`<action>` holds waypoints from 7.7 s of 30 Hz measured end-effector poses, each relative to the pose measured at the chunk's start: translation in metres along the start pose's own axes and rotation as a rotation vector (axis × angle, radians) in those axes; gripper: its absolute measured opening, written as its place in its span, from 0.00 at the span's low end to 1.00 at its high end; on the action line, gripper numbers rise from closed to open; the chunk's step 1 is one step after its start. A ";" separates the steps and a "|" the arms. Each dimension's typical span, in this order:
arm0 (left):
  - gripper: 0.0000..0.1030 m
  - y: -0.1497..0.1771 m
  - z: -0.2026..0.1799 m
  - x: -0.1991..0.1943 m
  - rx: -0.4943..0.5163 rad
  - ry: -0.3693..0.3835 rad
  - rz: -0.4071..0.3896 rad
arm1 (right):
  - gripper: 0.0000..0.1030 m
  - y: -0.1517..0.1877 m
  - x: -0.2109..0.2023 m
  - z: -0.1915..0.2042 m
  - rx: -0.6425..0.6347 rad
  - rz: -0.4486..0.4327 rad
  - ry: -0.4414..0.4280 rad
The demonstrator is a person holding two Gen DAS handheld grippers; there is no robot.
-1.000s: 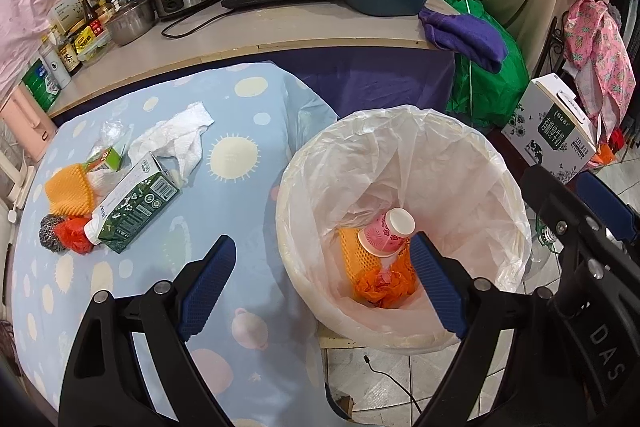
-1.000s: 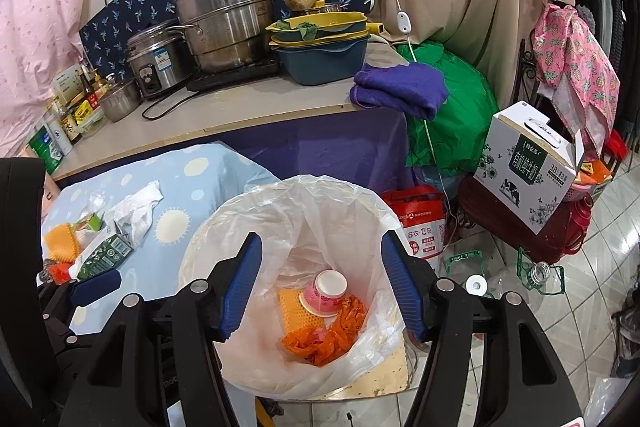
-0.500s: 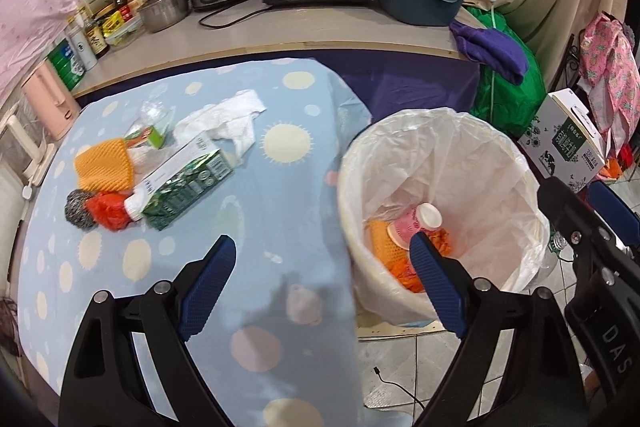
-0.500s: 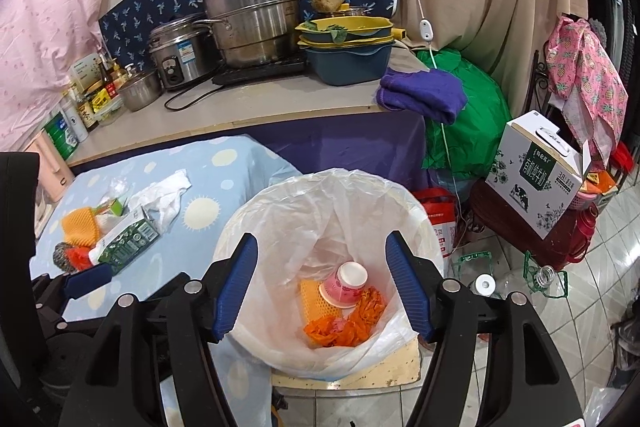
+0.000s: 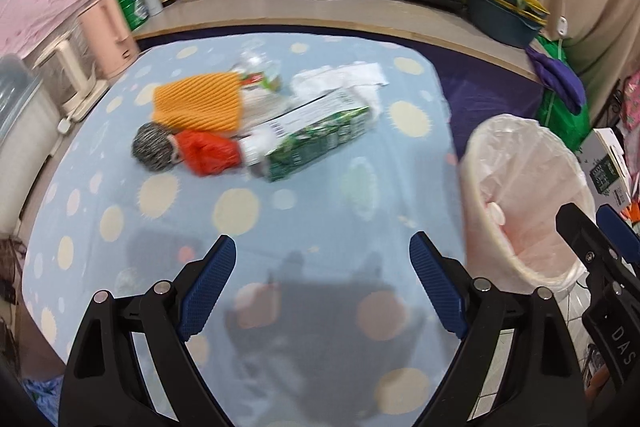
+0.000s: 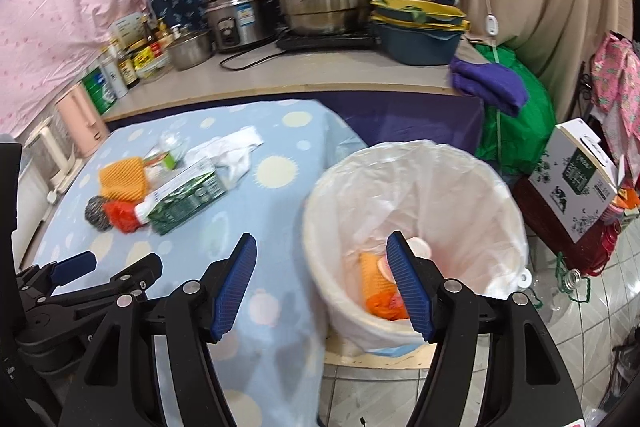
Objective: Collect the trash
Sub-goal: 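Grasp the green-and-white milk carton with the right tool while the left tool grasps the red plastic bag, then carry the carton and red bag over the trash bin with both tools, then open both tools to drop the carton and red bag into the bin, then move both tools back over the table toward the scrubber and tissue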
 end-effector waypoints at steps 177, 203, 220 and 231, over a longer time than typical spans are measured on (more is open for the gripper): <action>0.15 -0.013 -0.181 -0.035 0.255 0.226 -0.056 | 0.50 0.024 -0.023 -0.141 0.334 -0.041 0.051; 0.16 -0.025 -0.210 0.005 0.287 0.209 -0.006 | 0.50 0.016 0.014 -0.154 0.326 0.021 0.064; 0.36 -0.036 -0.214 0.015 0.278 0.194 -0.016 | 0.54 -0.005 0.023 -0.162 0.343 -0.014 0.087; 0.51 -0.040 -0.206 0.014 0.255 0.181 -0.030 | 0.60 -0.008 0.012 -0.165 0.359 -0.039 0.088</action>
Point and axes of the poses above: each gripper's, at about its wrist camera, not at the fingertips, and x roughly the way its jaws point, z to its left, y to its underside, the point moved 7 cm from there along x, roughly the way its jaws point, and after that the axes turned 5 degrees about y, right-handed, at the moved point
